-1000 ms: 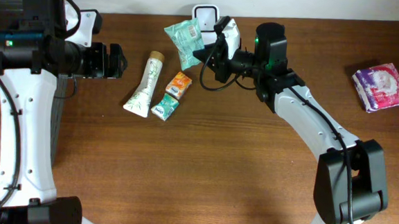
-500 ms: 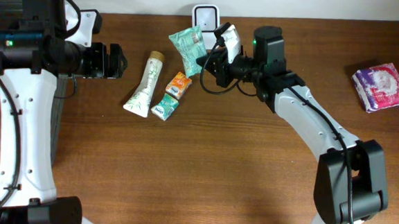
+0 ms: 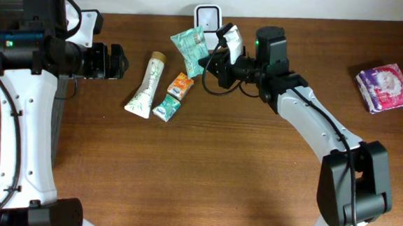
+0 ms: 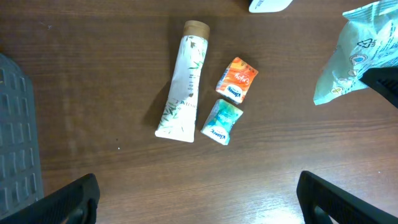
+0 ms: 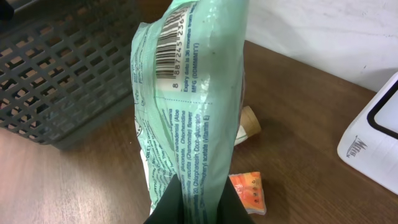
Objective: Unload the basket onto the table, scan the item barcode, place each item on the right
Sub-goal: 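Hold the green pack barcode in front of the scanner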
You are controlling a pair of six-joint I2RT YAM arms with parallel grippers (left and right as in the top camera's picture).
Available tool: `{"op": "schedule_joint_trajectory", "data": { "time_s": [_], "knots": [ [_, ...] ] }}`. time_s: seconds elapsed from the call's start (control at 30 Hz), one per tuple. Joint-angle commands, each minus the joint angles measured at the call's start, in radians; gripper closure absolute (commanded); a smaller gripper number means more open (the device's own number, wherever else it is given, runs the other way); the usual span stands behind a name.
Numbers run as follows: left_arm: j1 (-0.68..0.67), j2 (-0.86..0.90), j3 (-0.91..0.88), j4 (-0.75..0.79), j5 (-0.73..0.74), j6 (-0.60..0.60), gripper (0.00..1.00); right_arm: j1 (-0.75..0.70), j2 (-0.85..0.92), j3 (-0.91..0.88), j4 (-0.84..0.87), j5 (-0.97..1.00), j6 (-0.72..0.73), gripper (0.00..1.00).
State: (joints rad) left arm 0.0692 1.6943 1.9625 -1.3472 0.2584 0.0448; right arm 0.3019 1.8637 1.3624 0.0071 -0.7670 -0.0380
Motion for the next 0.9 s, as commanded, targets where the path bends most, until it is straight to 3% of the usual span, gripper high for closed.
{"op": "schedule_joint_trajectory", "data": {
  "time_s": [0.0,0.87],
  "knots": [
    [-0.001,0.001,0.003,-0.001,0.011,0.001,0.01,-0.002,-0.032,0.016,0.003,0.001,-0.006,0.96],
    [-0.001,0.001,0.003,-0.001,0.011,0.001,0.01,-0.002,-0.032,0.016,-0.046,0.002,-0.007,0.96]
  ]
}}
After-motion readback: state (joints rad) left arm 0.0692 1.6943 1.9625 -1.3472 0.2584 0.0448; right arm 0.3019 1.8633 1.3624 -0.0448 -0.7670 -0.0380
